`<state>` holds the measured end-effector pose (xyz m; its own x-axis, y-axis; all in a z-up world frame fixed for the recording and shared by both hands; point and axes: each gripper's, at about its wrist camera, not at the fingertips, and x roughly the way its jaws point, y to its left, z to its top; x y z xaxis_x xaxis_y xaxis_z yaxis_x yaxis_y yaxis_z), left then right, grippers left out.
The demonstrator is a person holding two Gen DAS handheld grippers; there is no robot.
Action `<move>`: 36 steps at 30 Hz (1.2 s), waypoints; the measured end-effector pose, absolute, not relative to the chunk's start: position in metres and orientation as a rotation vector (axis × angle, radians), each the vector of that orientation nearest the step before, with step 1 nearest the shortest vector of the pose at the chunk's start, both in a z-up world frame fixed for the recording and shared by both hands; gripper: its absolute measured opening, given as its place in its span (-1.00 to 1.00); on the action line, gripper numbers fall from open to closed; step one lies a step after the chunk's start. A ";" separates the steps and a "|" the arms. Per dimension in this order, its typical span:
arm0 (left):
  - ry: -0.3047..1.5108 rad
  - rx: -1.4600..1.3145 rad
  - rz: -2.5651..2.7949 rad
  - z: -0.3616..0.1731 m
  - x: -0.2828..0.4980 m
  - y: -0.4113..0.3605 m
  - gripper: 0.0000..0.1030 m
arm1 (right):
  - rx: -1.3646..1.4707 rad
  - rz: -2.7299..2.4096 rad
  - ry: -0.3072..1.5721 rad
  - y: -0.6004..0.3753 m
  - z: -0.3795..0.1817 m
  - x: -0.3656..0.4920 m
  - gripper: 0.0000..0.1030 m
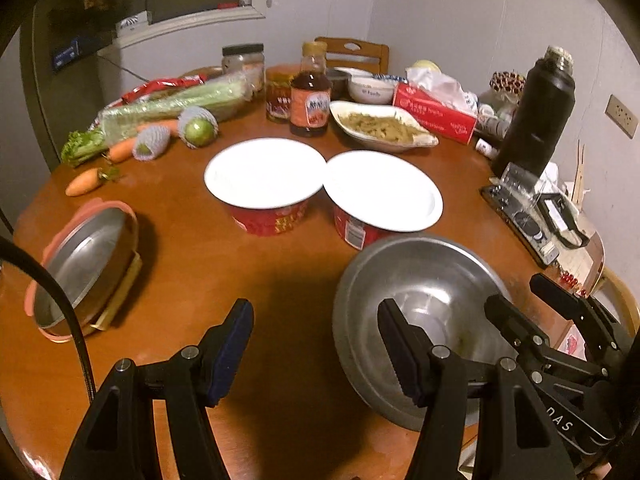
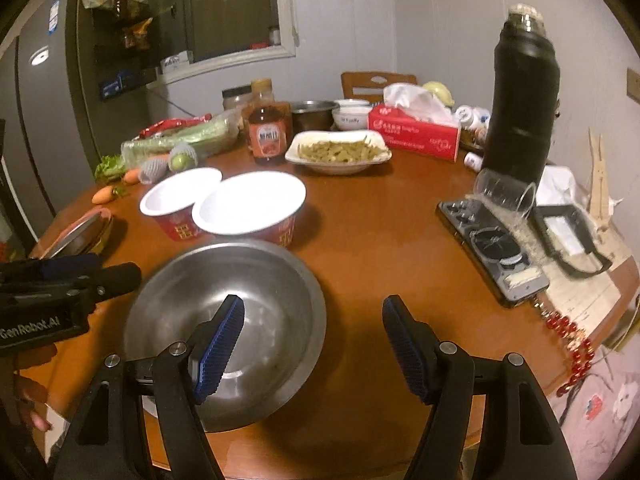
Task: Organize plates and bowls
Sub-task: 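Move the left gripper to the large steel bowl and grasp its rim, then lift the steel bowl with the left gripper and carry it toward the stack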
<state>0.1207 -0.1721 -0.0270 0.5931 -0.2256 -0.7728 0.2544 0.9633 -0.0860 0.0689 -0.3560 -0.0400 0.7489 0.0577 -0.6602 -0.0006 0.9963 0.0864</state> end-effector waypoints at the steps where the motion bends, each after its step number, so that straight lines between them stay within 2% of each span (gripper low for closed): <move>1: 0.902 0.034 -0.281 -0.030 0.122 -0.173 0.24 | 0.084 0.029 0.731 -0.356 -0.043 0.070 0.43; 10: 0.942 0.043 -0.320 -0.047 0.127 -0.183 0.24 | 0.091 0.032 0.757 -0.357 -0.059 0.078 0.42; 15: 0.962 0.036 -0.320 -0.057 0.133 -0.185 0.24 | 0.092 0.040 0.759 -0.356 -0.064 0.080 0.16; 21: 0.972 0.025 -0.346 -0.061 0.135 -0.188 0.24 | 0.093 0.060 0.758 -0.353 -0.066 0.081 0.00; 24: 0.970 0.020 -0.360 -0.062 0.135 -0.190 0.13 | 0.097 0.079 0.756 -0.351 -0.066 0.080 -0.14; 27: 0.975 0.010 -0.371 -0.064 0.135 -0.191 -0.06 | 0.085 0.103 0.749 -0.346 -0.065 0.079 -0.15; 31: 0.965 0.014 -0.382 -0.063 0.132 -0.193 -0.20 | 0.071 0.106 0.747 -0.341 -0.065 0.079 -0.17; 36: 0.965 0.008 -0.384 -0.062 0.131 -0.190 -0.21 | 0.073 0.118 0.753 -0.337 -0.064 0.078 -0.20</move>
